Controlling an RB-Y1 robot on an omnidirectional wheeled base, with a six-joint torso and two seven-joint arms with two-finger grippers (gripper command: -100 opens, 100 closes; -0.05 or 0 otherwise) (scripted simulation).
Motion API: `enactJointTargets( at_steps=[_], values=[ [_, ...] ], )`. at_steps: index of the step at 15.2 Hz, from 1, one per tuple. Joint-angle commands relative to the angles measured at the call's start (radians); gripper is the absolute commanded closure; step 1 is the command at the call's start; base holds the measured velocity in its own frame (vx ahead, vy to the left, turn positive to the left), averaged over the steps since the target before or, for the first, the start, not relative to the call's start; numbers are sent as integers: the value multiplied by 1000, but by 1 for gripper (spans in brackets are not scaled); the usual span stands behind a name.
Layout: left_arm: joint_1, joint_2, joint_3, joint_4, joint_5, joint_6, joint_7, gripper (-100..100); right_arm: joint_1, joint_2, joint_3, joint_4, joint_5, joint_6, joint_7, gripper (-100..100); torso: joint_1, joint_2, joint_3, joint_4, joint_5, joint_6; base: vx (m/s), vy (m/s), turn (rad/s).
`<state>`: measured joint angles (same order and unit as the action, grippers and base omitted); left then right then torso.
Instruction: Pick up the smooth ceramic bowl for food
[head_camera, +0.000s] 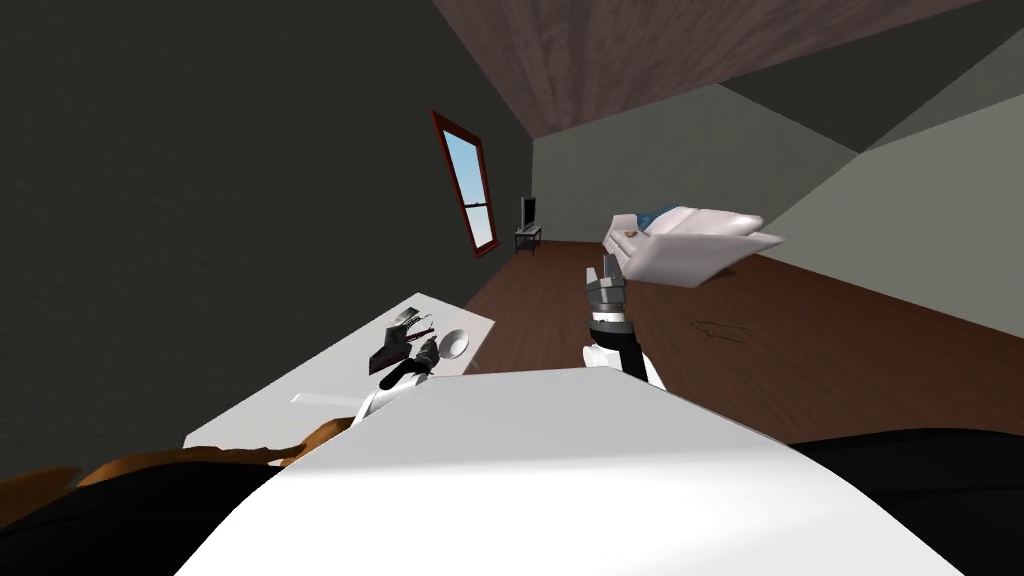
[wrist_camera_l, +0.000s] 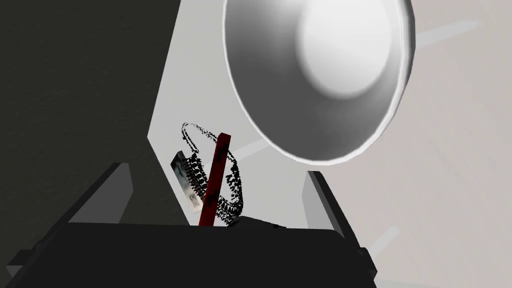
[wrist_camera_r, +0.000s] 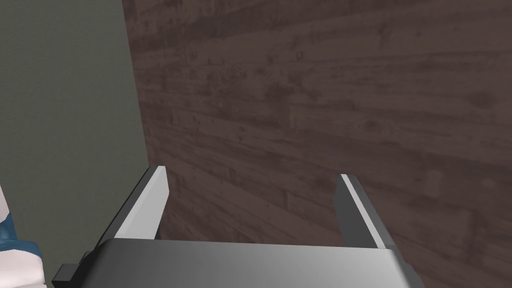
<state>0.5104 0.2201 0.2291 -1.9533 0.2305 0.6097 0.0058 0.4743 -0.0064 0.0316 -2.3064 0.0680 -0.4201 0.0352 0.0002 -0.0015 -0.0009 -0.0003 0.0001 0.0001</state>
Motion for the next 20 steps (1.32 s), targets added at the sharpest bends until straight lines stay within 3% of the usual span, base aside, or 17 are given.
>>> enactJointTargets(
  at_steps=[1, 3, 12, 20],
  values=[
    [0, -11, 10, 17, 13, 50, 3, -100, 0, 0, 0, 0, 0, 0, 0, 0, 0, 0, 0, 0, 0, 0, 20, 7, -167],
    [0, -11, 10, 17, 13, 69, 3, -100, 0, 0, 0, 0, 0, 0, 0, 0, 0, 0, 0, 0, 0, 0, 20, 11, -73],
    [3, -43, 45, 68, 60, 262, 11, -100, 0, 0, 0, 0, 0, 0, 0, 0, 0, -1, 0, 0, 0, 0, 21, 12, -101],
    [4, -63, 62, 95, 85, 364, 16, -100, 0, 0, 0, 0, 0, 0, 0, 0, 0, -1, 0, 0, 0, 0, 23, 9, -85]
  ],
)
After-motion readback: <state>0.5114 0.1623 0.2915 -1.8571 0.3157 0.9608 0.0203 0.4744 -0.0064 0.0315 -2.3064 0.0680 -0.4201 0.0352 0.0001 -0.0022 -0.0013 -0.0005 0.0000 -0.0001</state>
